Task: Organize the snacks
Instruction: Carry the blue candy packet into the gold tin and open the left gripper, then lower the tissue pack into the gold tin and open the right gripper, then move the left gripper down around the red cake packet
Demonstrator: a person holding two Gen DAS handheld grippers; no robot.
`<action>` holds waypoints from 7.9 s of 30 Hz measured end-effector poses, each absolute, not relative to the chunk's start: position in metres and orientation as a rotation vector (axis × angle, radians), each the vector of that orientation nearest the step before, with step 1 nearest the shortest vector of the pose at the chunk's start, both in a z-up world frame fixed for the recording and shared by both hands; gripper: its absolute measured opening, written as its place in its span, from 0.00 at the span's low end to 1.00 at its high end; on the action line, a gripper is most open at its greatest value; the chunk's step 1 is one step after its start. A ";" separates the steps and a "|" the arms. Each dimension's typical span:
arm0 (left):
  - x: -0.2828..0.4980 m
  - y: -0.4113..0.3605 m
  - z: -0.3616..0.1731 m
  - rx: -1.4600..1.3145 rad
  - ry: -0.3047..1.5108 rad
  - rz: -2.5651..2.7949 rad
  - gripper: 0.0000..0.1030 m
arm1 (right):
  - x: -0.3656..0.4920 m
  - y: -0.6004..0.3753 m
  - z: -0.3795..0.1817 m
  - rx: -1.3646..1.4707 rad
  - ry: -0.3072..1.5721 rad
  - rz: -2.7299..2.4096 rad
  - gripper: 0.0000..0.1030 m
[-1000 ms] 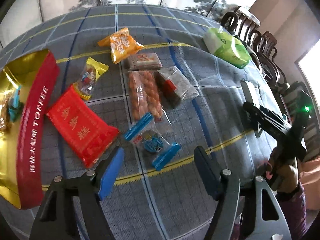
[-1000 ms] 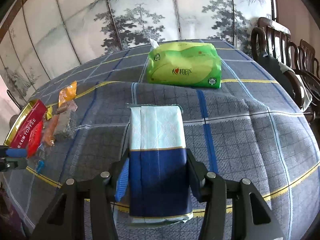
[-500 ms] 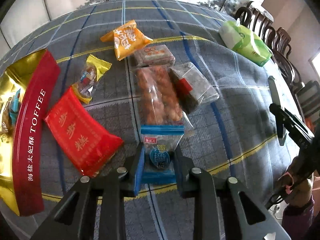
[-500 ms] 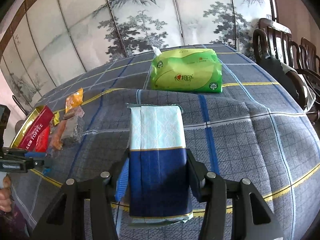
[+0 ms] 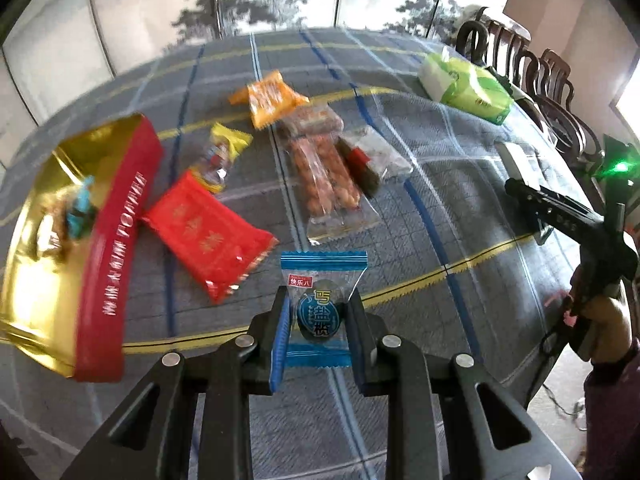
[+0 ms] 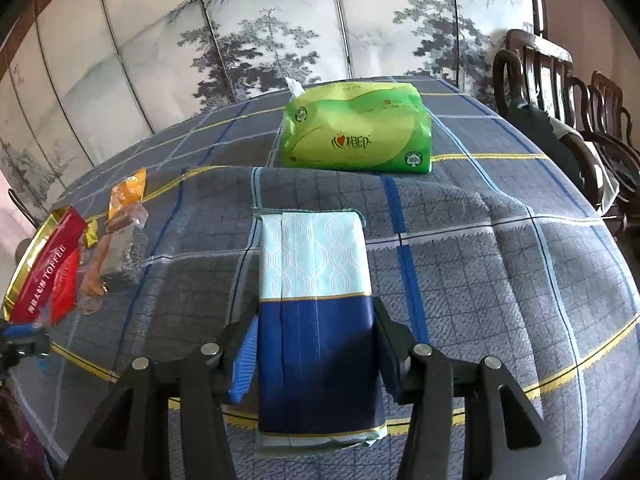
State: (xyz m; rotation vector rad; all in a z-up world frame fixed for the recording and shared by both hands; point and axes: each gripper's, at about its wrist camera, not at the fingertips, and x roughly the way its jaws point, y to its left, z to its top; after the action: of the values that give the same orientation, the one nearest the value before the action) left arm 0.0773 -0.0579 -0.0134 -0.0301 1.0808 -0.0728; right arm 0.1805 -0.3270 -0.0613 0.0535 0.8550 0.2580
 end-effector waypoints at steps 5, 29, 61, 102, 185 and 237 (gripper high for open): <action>0.066 -0.051 0.002 -0.014 1.039 -0.055 0.22 | 0.180 -0.322 -0.062 0.017 0.857 0.232 0.50; 0.037 0.026 0.023 -0.098 0.970 0.064 0.23 | 0.180 -0.306 -0.063 -0.084 0.867 0.174 0.50; 0.044 0.100 0.009 -0.130 0.967 0.219 0.24 | 0.179 -0.306 -0.063 -0.087 0.866 0.174 0.50; 0.060 0.168 -0.028 -0.098 0.955 0.347 0.26 | 0.179 -0.304 -0.063 -0.090 0.866 0.171 0.50; 0.010 0.240 -0.026 -0.378 0.587 0.379 0.82 | 0.193 0.106 -0.020 -0.057 0.939 0.796 0.50; 0.119 0.037 -0.008 -0.517 1.269 0.066 0.79 | 0.150 -0.297 -0.049 0.110 0.757 0.211 0.59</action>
State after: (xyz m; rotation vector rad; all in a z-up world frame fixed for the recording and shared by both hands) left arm 0.1191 0.0371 -0.0084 -0.5169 1.2686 0.0660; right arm 0.1498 -0.2970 -0.0489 0.1096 0.7574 0.2108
